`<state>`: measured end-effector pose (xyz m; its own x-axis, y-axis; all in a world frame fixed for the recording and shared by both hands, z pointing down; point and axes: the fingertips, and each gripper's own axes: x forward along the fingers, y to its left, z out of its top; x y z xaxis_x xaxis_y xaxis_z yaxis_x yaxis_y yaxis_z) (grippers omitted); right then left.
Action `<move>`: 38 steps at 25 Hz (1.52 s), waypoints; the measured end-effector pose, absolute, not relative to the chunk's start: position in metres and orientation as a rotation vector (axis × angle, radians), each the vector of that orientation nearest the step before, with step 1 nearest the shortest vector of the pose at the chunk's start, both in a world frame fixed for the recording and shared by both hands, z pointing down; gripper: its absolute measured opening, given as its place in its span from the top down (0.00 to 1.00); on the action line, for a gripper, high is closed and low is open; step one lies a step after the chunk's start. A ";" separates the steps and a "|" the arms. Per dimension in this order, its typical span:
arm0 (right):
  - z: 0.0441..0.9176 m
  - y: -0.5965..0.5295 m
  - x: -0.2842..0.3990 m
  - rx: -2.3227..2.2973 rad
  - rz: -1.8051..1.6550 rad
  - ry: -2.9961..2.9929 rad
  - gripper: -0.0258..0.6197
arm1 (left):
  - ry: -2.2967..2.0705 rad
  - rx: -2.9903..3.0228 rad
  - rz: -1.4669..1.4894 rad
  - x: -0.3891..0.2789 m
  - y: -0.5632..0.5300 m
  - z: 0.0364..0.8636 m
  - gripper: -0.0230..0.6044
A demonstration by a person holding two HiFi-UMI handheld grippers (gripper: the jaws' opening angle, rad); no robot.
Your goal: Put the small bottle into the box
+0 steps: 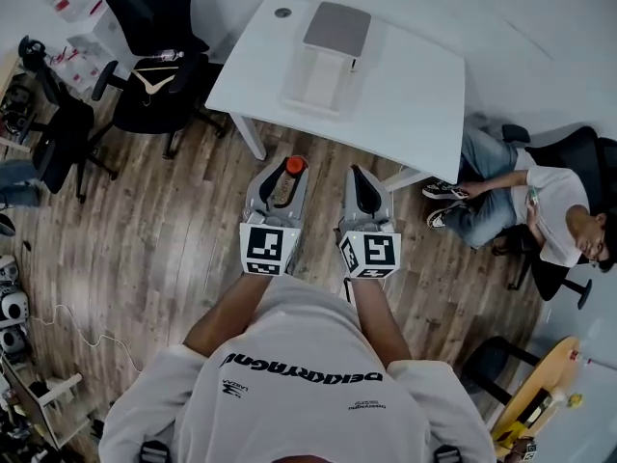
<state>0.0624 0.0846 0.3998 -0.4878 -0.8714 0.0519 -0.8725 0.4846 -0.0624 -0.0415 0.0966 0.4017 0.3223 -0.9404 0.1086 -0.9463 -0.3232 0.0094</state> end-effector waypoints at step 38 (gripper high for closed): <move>0.405 -0.097 0.003 1.802 0.130 -2.516 0.96 | -1.480 2.660 0.165 -0.091 -0.104 0.417 0.75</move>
